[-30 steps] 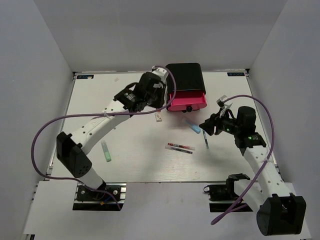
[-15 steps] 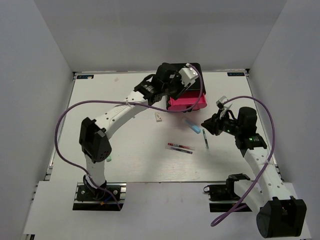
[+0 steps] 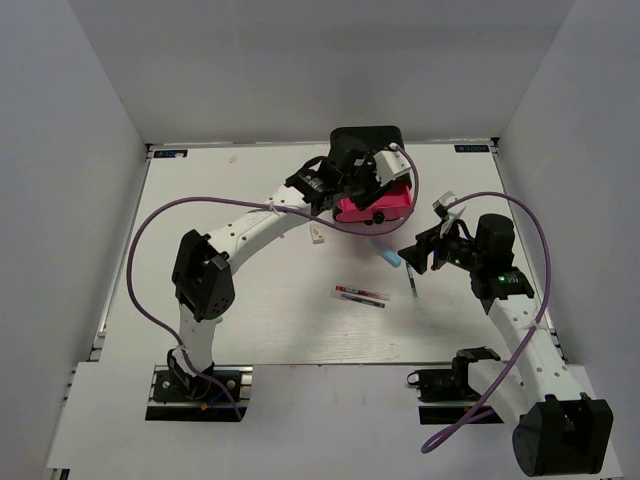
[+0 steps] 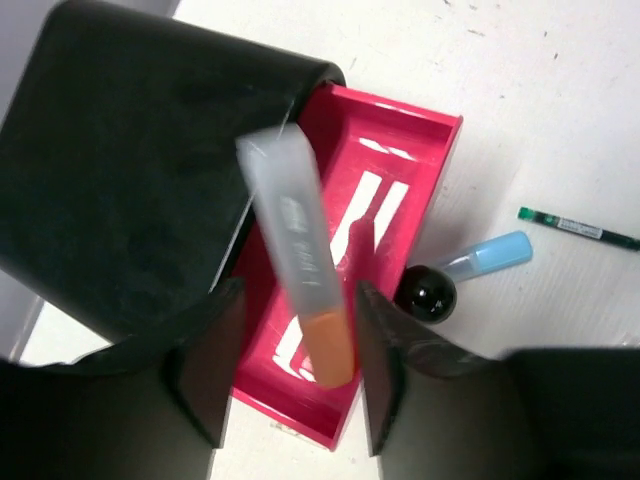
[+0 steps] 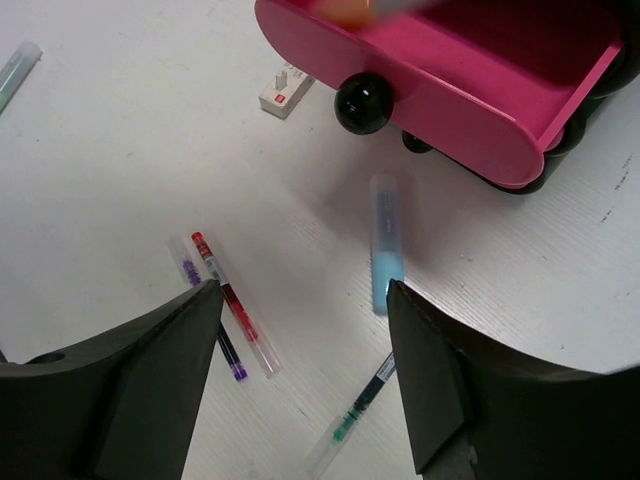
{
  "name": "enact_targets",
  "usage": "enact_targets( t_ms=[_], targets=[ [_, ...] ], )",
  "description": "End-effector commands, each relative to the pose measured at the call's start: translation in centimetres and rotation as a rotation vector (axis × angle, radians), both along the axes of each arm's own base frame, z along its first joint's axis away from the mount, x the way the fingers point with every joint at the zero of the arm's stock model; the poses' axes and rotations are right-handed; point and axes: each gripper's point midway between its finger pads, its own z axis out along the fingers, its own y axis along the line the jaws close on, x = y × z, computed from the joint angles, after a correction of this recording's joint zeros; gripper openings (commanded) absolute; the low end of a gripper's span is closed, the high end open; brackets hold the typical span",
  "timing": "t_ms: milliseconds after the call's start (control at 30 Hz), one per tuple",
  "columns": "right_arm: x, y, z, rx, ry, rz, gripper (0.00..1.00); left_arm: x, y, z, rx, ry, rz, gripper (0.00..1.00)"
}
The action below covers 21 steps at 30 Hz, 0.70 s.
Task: Sort the stationery into containers
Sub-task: Place the pen in the drawer, then pick up the pen from the center of the board.
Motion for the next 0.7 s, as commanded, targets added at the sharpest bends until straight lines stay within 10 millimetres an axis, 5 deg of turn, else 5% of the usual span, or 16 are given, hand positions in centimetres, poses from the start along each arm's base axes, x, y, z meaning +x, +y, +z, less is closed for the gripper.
enact_targets(
  t_ms=[0,233,367,400,533,667],
  targets=[
    [0.4,-0.3,0.0,-0.019,-0.038,-0.010,0.73,0.1,0.0,5.4,-0.081,-0.102,0.011,0.61],
    [0.4,-0.5,-0.8,-0.055,-0.059,0.011,0.74,-0.6,0.0,9.1,-0.164,-0.128,0.028,0.68],
    [0.0,-0.6,-2.2,-0.137,-0.134,0.073,0.58,-2.4,1.9,14.4,-0.315,-0.130,0.091,0.68],
    [0.0,-0.7,-2.5,-0.168,-0.168,0.095,0.54,-3.0,2.7,14.1,-0.331,-0.105,0.120,0.66],
    [0.1,-1.0,-4.8,-0.234,-0.181,0.122,0.40,-6.7,8.6,15.3,-0.490,0.006,0.292,0.57],
    [0.4,-0.4,-6.0,-0.260,-0.162,0.148,0.40,-11.2,16.7,12.0,-0.554,0.131,0.546,0.23]
  ],
)
